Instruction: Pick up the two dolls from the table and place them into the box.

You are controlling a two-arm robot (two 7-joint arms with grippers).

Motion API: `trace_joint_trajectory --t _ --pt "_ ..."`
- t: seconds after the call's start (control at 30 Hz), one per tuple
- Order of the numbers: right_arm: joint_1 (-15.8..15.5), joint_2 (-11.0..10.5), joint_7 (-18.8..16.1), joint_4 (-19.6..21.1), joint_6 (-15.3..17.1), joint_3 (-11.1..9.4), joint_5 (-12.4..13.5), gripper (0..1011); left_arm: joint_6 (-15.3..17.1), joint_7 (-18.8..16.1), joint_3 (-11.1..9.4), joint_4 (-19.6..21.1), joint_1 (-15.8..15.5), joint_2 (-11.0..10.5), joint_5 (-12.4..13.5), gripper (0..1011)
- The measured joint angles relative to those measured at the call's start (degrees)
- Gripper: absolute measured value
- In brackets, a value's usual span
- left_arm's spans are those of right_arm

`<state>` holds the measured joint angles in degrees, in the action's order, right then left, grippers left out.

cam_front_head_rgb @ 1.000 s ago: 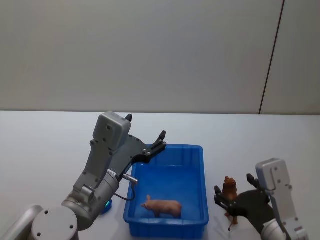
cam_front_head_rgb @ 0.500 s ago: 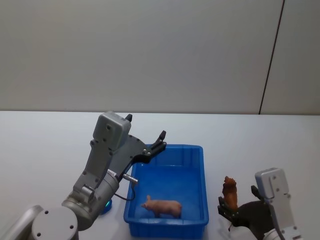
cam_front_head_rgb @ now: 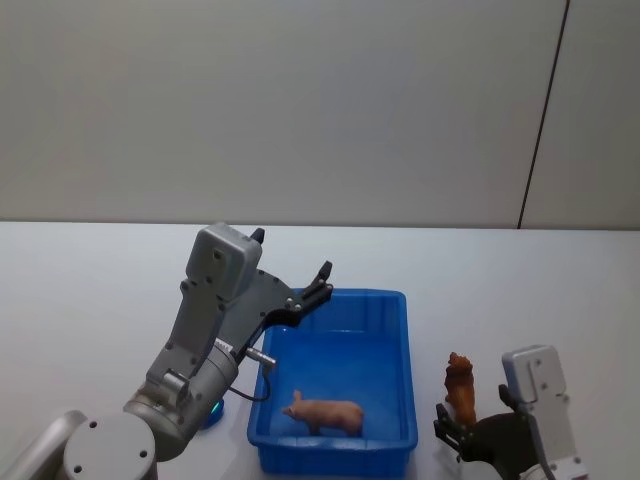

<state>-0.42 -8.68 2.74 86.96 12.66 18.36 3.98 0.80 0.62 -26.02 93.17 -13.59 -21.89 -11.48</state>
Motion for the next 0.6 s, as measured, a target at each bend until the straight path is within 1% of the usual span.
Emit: trace_joint_trajectory --t 0.07,0.1,0.17,0.2,0.23,0.27,0.3,0.33,0.37,0.47,0.53,0.6 --pt "0.21 0.19 0.0 -0.49 -0.24 -0.01 0.06 960 0.0 0.0 0.0 0.0 0.0 0.0 0.0 1001" --pt "0.46 0.39 -0.03 -1.08 -0.47 -0.01 0.14 921 0.0 0.0 0.0 0.0 0.0 0.0 0.0 1002" --pt "0.8 0.69 -0.12 -1.83 -0.78 -0.01 0.3 878 0.0 0.0 0.0 0.0 0.0 0.0 0.0 1001" --pt "0.9 0.78 -0.15 -2.05 -0.86 -0.01 0.36 878 0.0 0.0 0.0 0.0 0.0 0.0 0.0 1001" --pt "1.05 0.91 -0.19 -2.38 -0.94 -0.01 0.42 821 0.0 0.0 0.0 0.0 0.0 0.0 0.0 1001" --pt "1.15 1.0 -0.23 -2.6 -1.03 -0.01 0.49 821 0.0 0.0 0.0 0.0 0.0 0.0 0.0 1002" --pt "1.36 1.19 -0.29 -3.04 -1.16 -0.01 0.58 767 0.0 0.0 0.0 0.0 0.0 0.0 0.0 1001" --pt "1.45 1.27 -0.3 -3.24 -1.2 -0.01 0.6 754 0.0 0.0 0.0 0.0 0.0 0.0 0.0 1001" --pt "1.65 1.45 -0.34 -3.64 -1.27 -0.02 0.72 690 0.0 0.0 0.0 0.0 0.0 0.0 0.0 1001" --pt "1.94 1.72 -0.35 -4.19 -1.38 -0.05 0.92 630 0.0 0.0 0.0 0.0 0.0 0.0 0.0 1001" --pt "2.08 1.84 -0.35 -4.39 -1.4 -0.08 0.98 559 0.0 0.0 0.0 0.0 0.0 0.0 0.0 1001" --pt "2.17 1.94 -0.32 -4.58 -1.4 -0.12 1.08 511 0.0 0.0 0.0 0.0 0.0 0.0 0.0 1002"
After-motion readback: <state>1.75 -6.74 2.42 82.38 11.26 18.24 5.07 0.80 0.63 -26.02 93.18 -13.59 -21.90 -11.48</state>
